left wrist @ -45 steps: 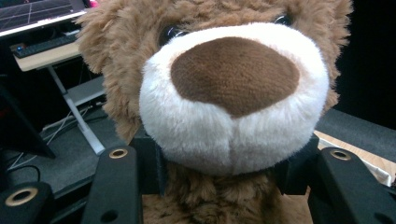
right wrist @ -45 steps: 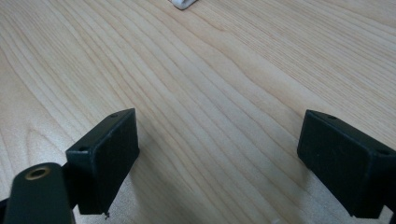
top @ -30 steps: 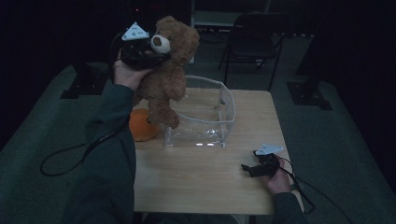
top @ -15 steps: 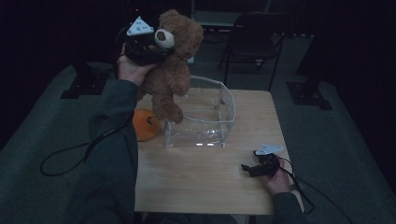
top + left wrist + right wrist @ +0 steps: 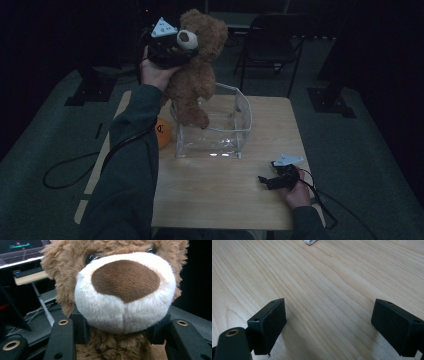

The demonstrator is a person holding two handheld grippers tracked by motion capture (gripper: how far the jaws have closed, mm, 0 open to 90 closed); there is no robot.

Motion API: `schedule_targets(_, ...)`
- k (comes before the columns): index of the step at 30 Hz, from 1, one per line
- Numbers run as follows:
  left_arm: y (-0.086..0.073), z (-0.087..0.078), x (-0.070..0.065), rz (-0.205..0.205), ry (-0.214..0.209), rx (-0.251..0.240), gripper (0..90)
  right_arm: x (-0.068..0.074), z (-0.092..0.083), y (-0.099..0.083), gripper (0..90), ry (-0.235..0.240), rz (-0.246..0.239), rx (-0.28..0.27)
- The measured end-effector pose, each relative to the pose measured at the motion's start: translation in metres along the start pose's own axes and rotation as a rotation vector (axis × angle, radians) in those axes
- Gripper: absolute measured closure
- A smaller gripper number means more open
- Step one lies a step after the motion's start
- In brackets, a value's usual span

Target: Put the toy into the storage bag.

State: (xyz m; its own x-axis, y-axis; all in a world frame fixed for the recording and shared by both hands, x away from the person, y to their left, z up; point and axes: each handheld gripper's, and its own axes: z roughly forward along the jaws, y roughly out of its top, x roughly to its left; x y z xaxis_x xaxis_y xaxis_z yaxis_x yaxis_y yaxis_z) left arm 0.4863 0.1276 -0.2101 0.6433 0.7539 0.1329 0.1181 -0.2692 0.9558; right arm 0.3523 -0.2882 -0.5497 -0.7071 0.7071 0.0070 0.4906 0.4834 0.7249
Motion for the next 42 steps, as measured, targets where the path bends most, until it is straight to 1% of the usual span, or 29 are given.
schedule_targets(1,0.000,0.001,-0.001,0.002,0.011,-0.002,47.2,0.000,0.000,0.000,12.0,0.000,0.000,0.000)
schedule_targets(2,0.000,0.001,-0.001,0.002,0.011,-0.002,47.1,0.000,0.000,0.000,12.0,0.000,0.000,0.000)
schedule_targets(3,-0.001,0.004,-0.003,0.002,0.034,-0.015,47.1,0.000,0.000,0.000,12.0,0.000,0.000,0.000)
schedule_targets(4,-0.002,0.005,-0.004,0.000,0.041,-0.023,47.1,0.000,0.000,0.000,12.0,0.000,0.000,0.000)
schedule_targets(7,-0.003,0.007,-0.007,0.014,0.060,-0.036,47.1,0.000,0.000,0.000,12.0,0.000,0.000,0.001)
schedule_targets(9,-0.004,0.009,-0.010,0.030,0.073,-0.044,47.1,0.000,0.000,0.000,12.0,-0.001,0.000,0.001)
schedule_targets(12,-0.005,0.011,-0.013,0.064,0.079,-0.046,47.0,0.000,0.000,0.000,12.0,-0.001,0.001,0.001)
schedule_targets(16,-0.007,0.014,-0.016,0.075,0.087,-0.052,46.8,0.000,0.000,0.000,12.0,0.000,0.001,0.000)
schedule_targets(20,-0.009,0.020,-0.021,0.095,0.076,-0.057,46.4,0.000,0.000,0.000,12.0,-0.001,0.001,0.001)
schedule_targets(26,-0.010,0.029,-0.029,0.113,0.056,-0.061,46.4,0.000,0.000,0.000,12.0,0.000,0.001,0.001)
schedule_targets(30,-0.012,0.033,-0.034,0.112,0.012,-0.069,46.4,0.000,0.000,0.000,12.0,0.000,-0.002,0.000)
schedule_targets(33,-0.012,0.036,-0.038,0.114,-0.011,-0.077,46.4,0.000,0.000,0.000,12.0,0.000,-0.002,0.000)
schedule_targets(35,-0.013,0.038,-0.041,0.120,-0.019,-0.074,46.4,0.000,0.000,0.000,12.0,0.000,-0.002,0.000)
schedule_targets(40,-0.013,0.046,-0.052,0.153,-0.035,-0.058,46.3,0.000,0.000,0.000,12.0,-0.001,-0.004,0.000)
schedule_targets(42,-0.014,0.049,-0.055,0.150,-0.049,-0.063,46.3,0.000,0.000,0.000,12.0,-0.001,-0.002,0.000)
